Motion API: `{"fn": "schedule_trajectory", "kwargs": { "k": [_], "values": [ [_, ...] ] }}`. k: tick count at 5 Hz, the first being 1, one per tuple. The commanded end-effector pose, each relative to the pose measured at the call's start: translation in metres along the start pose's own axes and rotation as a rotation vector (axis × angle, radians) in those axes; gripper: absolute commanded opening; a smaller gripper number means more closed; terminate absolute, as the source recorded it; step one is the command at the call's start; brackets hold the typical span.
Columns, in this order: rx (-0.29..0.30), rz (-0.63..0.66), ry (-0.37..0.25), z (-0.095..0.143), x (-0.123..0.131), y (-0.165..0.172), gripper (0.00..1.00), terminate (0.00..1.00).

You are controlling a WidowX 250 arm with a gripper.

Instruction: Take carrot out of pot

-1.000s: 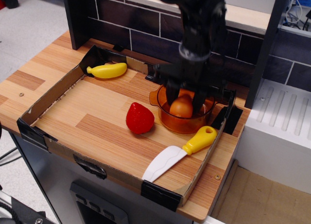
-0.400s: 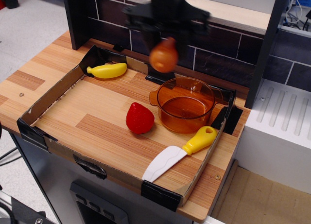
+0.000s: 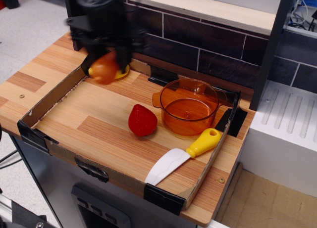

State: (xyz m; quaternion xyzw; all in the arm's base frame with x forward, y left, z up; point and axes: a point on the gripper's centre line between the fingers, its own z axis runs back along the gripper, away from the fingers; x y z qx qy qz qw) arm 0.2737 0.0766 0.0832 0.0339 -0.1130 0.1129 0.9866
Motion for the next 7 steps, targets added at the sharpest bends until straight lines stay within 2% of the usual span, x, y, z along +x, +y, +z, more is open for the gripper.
{"fn": "schedule_trajectory", "kwargs": {
  "k": [1,2,3,4,5,6,7],
  "values": [
    [0.086,0.004,0.019,-0.034,-0.006,0.022,0.0,0.0],
    [0.133,-0.007,0.022,-0.056,-0.013,0.027,0.0,0.0],
    [0.152,-0.019,0.036,-0.066,-0.019,0.029,0.0,0.0],
    [0.155,-0.004,0.035,-0.064,-0.019,0.029,0.0,0.0],
    [0.129,0.066,0.05,-0.05,-0.013,0.033,1.0,0.0],
    [0.156,0.108,0.039,-0.031,-0.005,0.034,1.0,0.0],
    [0.154,0.131,0.024,-0.003,0.004,0.031,1.0,0.0]
  ]
}}
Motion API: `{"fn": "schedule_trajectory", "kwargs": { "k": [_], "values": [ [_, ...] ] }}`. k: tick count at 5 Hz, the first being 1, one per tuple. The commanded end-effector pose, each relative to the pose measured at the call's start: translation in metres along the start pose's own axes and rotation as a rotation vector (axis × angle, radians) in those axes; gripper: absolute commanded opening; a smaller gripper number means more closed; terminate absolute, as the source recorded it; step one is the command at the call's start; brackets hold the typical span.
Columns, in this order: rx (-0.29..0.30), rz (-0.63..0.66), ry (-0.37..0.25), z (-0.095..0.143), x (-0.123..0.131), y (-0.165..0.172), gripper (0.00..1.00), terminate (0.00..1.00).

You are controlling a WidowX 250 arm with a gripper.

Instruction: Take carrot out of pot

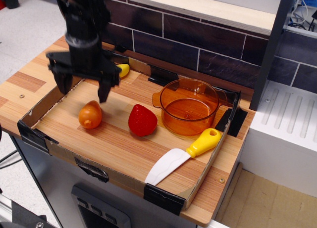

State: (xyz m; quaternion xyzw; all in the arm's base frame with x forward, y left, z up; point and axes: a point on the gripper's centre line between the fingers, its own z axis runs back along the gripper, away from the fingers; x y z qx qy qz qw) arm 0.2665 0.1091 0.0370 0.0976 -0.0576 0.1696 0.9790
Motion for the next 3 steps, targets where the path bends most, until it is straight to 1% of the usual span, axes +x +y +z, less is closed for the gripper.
{"fn": "schedule_trajectory", "kwargs": {
  "k": [1,2,3],
  "values": [
    [-0.041,0.056,-0.081,0.0788,0.015,0.0053,1.0,0.0],
    [-0.041,0.056,-0.081,0.0788,0.015,0.0053,1.0,0.0],
    [-0.041,0.056,-0.081,0.0788,0.015,0.0053,1.0,1.0]
  ]
}}
